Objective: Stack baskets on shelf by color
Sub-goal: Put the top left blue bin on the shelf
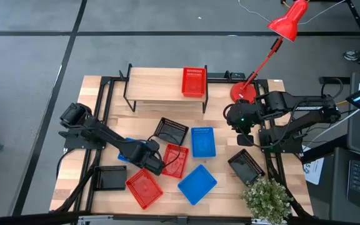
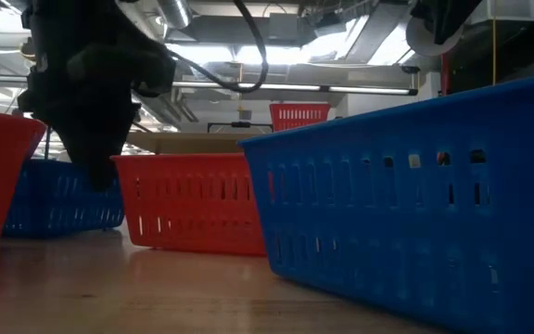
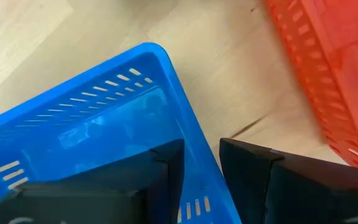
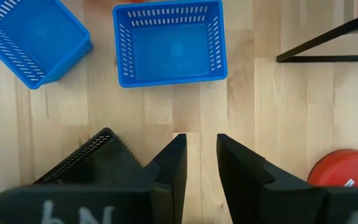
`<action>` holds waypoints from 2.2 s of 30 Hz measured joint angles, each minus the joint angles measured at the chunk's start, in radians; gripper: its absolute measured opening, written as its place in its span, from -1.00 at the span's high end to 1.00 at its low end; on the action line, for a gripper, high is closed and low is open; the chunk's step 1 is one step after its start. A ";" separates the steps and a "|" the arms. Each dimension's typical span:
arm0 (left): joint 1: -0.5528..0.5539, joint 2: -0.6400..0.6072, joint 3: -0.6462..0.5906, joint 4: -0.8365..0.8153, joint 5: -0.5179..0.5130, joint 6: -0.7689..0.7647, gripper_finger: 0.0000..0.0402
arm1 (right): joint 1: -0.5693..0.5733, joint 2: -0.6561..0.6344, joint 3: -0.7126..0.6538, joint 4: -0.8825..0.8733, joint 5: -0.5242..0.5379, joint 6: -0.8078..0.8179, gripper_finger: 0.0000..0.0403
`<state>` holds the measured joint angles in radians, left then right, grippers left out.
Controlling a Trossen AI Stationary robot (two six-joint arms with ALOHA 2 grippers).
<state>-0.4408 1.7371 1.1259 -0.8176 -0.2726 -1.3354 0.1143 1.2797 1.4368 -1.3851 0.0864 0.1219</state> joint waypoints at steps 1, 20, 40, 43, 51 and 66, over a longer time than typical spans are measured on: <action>0.000 0.010 0.000 0.004 0.001 0.000 0.53 | 0.000 0.000 0.000 0.003 0.000 0.000 0.57; -0.110 -0.054 0.330 -0.466 -0.193 0.160 1.00 | 0.000 0.000 0.000 0.026 0.001 -0.004 0.57; 0.561 -0.486 0.373 -0.560 -0.149 1.418 1.00 | -0.007 0.002 0.000 0.298 0.108 -0.160 0.57; 0.707 -0.556 0.303 -0.454 -0.050 1.577 1.00 | -0.007 0.002 0.000 0.330 0.129 -0.121 0.57; 0.991 -0.578 0.123 -0.255 0.165 1.861 1.00 | -0.008 0.002 0.000 0.407 0.234 -0.074 0.57; 1.115 -0.461 0.064 -0.185 0.264 1.950 1.00 | -0.008 0.003 0.000 0.432 0.235 0.006 0.57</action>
<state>0.6740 1.2761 1.1900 -1.0025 -0.0082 0.6151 0.1066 1.2828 1.4372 -0.9527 0.3214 0.1279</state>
